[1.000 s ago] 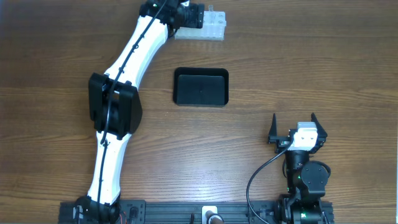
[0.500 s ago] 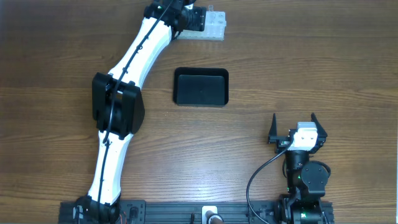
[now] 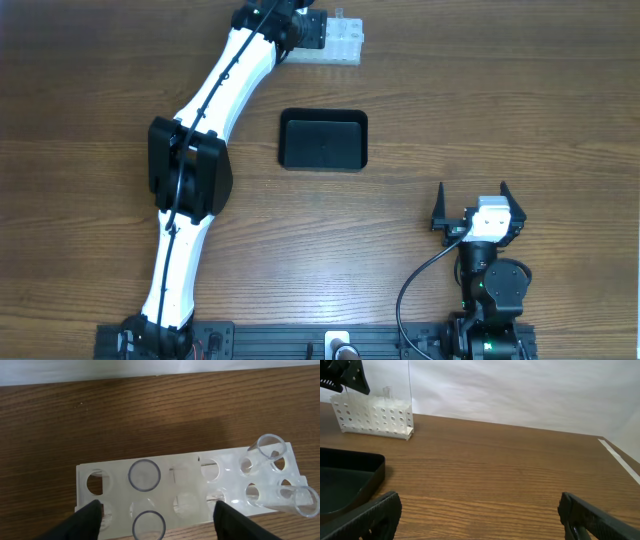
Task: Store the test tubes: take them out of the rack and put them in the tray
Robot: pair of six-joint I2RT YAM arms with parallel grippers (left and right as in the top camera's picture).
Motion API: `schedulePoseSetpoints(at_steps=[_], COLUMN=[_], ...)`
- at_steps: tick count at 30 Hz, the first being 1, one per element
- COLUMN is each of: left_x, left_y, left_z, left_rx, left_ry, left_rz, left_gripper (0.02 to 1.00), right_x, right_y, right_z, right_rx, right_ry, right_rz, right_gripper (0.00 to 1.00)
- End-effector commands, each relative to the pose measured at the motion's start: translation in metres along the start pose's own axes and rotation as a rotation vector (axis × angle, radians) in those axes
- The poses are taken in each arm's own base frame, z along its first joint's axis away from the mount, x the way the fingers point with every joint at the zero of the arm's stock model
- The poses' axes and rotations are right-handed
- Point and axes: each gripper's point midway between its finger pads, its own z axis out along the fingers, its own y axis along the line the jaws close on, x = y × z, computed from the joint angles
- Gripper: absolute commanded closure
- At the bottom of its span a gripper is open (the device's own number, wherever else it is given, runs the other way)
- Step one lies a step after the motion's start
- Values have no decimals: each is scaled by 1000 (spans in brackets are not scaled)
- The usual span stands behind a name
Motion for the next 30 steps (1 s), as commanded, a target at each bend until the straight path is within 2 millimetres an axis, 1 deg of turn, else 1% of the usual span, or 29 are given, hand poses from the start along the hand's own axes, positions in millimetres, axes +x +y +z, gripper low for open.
schedulePoseSetpoints(at_steps=[1,3,4,17,21,23,30], left_x=[-2,-2,-2,-2,-2,-3,-3], left_y=[3,3,3,5,5,6,7], left_z=[4,4,4,4,4,4,4], left_rx=[-13,-13,-13,-28,-28,-33,-39], left_ry=[-6,-6,-6,-9,-9,-10,-12], left_rz=[-21,-29,-32,-36,-36,-36,-36], left_gripper=[395,450,457,467,529,577,606], right_x=[1,1,1,1,1,1,1], right_y=[3,3,3,3,3,3,3], right_z=[0,0,0,0,0,0,0], right_rx=[-15,-15,-15,-15,-15,-15,-15], right_ry=[-1,-1,-1,-1,-1,-1,-1], right_rz=[5,5,5,5,5,5,5], right_gripper=[7,7,7,9,9,7,9])
